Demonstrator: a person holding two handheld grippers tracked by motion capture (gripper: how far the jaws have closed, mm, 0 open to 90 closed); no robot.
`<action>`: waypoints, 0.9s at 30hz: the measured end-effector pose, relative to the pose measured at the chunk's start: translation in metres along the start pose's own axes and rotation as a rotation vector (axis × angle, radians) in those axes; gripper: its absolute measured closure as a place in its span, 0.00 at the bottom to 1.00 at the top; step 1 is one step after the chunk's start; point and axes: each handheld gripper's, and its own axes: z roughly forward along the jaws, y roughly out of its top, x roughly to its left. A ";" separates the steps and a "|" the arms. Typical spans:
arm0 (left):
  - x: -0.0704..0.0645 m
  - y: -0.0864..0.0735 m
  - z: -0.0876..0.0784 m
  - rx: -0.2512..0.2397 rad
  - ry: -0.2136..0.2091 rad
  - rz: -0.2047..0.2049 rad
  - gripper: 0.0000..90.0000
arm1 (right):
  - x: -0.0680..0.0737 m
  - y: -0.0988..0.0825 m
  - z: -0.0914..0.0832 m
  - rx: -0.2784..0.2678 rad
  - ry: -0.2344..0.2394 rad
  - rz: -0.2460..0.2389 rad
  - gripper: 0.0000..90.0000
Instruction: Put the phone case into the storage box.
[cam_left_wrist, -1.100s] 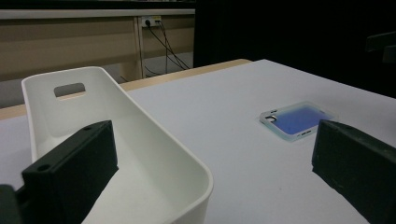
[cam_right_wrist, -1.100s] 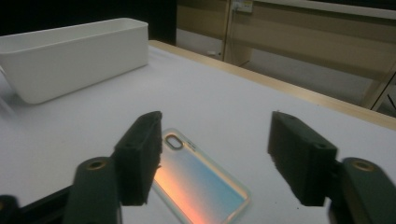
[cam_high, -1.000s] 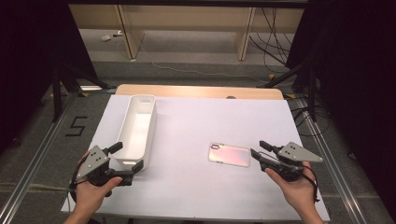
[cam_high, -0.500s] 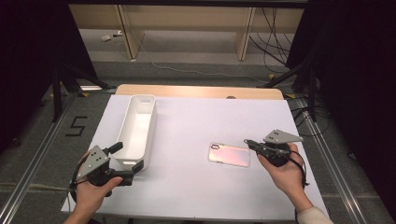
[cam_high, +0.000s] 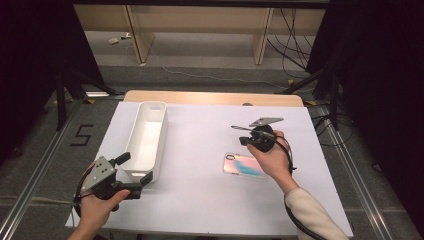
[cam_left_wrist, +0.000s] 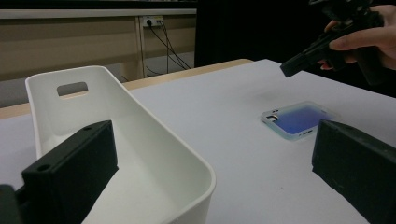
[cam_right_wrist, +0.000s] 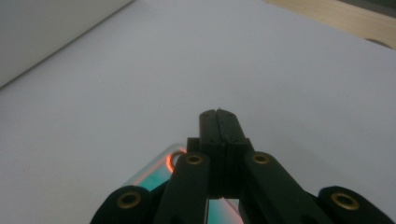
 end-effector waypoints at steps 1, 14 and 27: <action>0.000 0.000 0.000 0.000 0.001 0.000 0.00 | -0.001 0.002 0.007 -0.010 0.003 -0.035 1.00; 0.000 0.000 -0.002 0.002 0.004 0.003 0.00 | 0.011 0.009 0.052 0.128 -0.018 0.008 1.00; 0.000 -0.001 -0.002 0.002 0.002 0.001 0.00 | 0.009 0.006 0.068 0.183 -0.028 0.018 1.00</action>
